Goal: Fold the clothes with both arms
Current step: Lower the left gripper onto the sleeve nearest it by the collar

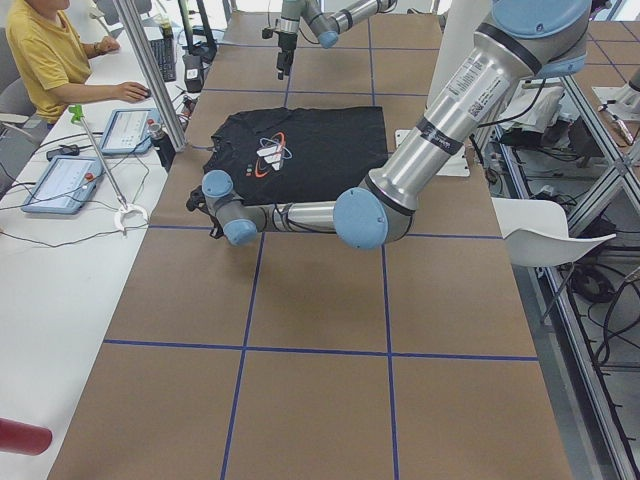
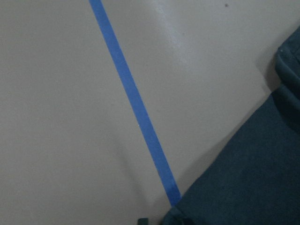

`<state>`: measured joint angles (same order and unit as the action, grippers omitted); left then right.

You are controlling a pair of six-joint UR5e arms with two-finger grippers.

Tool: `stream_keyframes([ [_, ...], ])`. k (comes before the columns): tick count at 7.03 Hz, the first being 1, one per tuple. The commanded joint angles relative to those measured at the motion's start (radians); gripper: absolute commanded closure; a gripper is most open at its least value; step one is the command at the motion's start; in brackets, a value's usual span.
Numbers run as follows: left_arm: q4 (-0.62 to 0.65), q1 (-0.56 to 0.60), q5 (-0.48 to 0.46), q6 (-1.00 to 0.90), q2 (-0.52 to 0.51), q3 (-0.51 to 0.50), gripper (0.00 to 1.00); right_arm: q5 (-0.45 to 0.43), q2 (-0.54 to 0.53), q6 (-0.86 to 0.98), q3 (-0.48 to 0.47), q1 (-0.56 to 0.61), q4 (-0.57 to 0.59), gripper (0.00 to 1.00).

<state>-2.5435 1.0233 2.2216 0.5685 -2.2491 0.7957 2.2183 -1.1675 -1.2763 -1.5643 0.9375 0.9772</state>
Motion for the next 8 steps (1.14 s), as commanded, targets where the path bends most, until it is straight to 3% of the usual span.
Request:
stream_keyframes([
  [1, -0.003, 0.011, 0.033, -0.019, 0.002, 0.019, 1.00, 0.000, 0.002, 0.000, 0.000, 0.000, 0.000, 0.00],
  [2, 0.000, 0.030, 0.123, -0.021, 0.038, 0.105, 1.00, -0.002, 0.005, -0.002, 0.000, 0.000, 0.000, 0.00],
  [3, -0.004, 0.038, 0.188, -0.021, 0.154, 0.225, 1.00, 0.000, 0.006, -0.002, 0.000, -0.002, 0.000, 0.00],
  [5, 0.003, 0.037, 0.193, 0.054, 0.252, 0.420, 1.00, 0.000, 0.012, -0.002, 0.000, 0.000, 0.000, 0.00],
  [6, 0.008, 0.026, 0.193, 0.177, 0.256, 0.486, 1.00, 0.000, 0.012, -0.002, 0.001, -0.002, 0.000, 0.00],
  [8, 0.014, -0.034, 0.181, 0.318, 0.124, 0.449, 1.00, -0.002, 0.009, 0.000, 0.004, 0.000, 0.000, 0.00],
])
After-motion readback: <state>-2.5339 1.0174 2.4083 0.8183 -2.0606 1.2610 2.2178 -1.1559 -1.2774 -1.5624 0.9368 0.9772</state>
